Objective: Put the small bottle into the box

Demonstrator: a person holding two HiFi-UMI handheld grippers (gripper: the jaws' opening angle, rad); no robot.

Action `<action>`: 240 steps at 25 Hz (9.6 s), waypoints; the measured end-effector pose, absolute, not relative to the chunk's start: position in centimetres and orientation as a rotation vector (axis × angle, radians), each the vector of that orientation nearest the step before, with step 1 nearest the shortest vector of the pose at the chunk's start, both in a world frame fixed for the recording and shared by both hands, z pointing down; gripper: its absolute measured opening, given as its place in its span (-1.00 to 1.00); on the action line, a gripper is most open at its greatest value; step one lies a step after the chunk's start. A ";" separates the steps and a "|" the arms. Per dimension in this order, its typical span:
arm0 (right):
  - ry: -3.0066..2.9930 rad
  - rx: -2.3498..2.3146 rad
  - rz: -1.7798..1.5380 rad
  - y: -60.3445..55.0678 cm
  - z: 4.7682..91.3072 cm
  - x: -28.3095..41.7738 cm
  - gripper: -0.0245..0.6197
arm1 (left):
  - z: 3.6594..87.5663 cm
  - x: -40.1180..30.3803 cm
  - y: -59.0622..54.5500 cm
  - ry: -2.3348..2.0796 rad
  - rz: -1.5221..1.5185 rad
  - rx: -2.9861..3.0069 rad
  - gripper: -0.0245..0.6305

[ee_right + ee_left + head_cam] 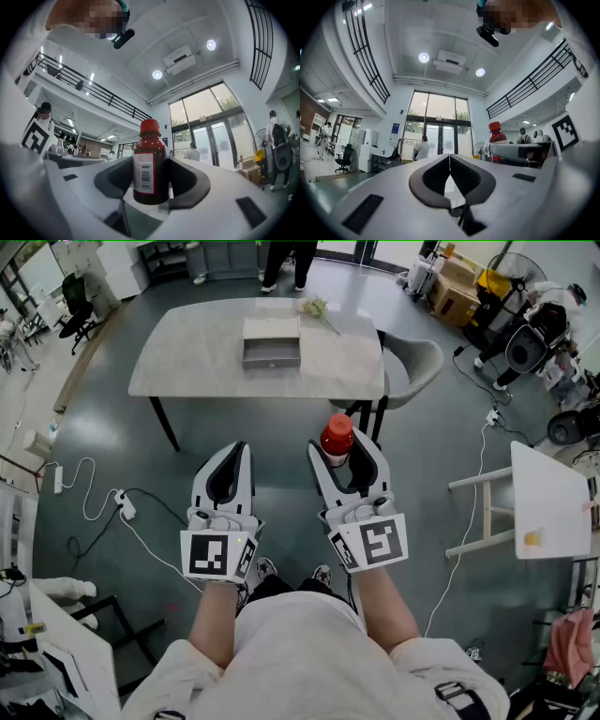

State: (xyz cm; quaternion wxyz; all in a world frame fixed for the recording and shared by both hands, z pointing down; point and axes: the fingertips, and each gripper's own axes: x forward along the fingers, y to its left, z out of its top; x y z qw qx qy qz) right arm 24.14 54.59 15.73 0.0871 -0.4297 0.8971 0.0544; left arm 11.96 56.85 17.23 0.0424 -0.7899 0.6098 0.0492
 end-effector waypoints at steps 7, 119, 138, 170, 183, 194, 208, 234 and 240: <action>2.651 -1.297 0.124 54.4 16.3 20.6 -0.20 | 18.1 8.3 56.6 1.827 0.138 -2.467 -0.85; 2.900 -1.451 -1.709 -4.6 59.9 -2.1 -0.20 | 59.3 -12.6 -5.3 2.055 -0.751 -3.214 -0.85; 2.941 -1.489 -1.906 -4.5 62.3 -3.7 -0.20 | 61.7 -13.5 -5.8 2.012 -0.870 -3.263 -0.85; 3.048 -1.652 -1.979 -4.1 64.2 -3.9 -0.20 | 62.3 -12.0 -5.8 1.819 -0.936 -3.376 -0.85; 3.032 -1.579 -2.023 -3.9 64.4 -4.3 -0.20 | 61.6 -12.2 -5.2 1.871 -0.913 -3.339 -0.85; 3.030 -1.486 -1.846 -3.7 61.8 -4.3 -0.19 | 59.8 -11.6 -3.7 1.927 -0.875 -3.267 -0.85; 3.160 -1.555 -1.162 -2.3 54.3 -1.2 -0.81 | 54.8 -7.9 -1.2 1.890 -0.743 -3.224 -0.85; 2.947 -1.799 -0.399 0.3 40.2 10.2 -0.85 | 40.8 -0.9 1.5 1.837 -0.385 -3.011 -0.85; 2.881 -1.771 -0.246 -0.4 35.1 11.6 -0.85 | 36.3 0.7 0.6 1.804 -0.263 -2.946 -0.85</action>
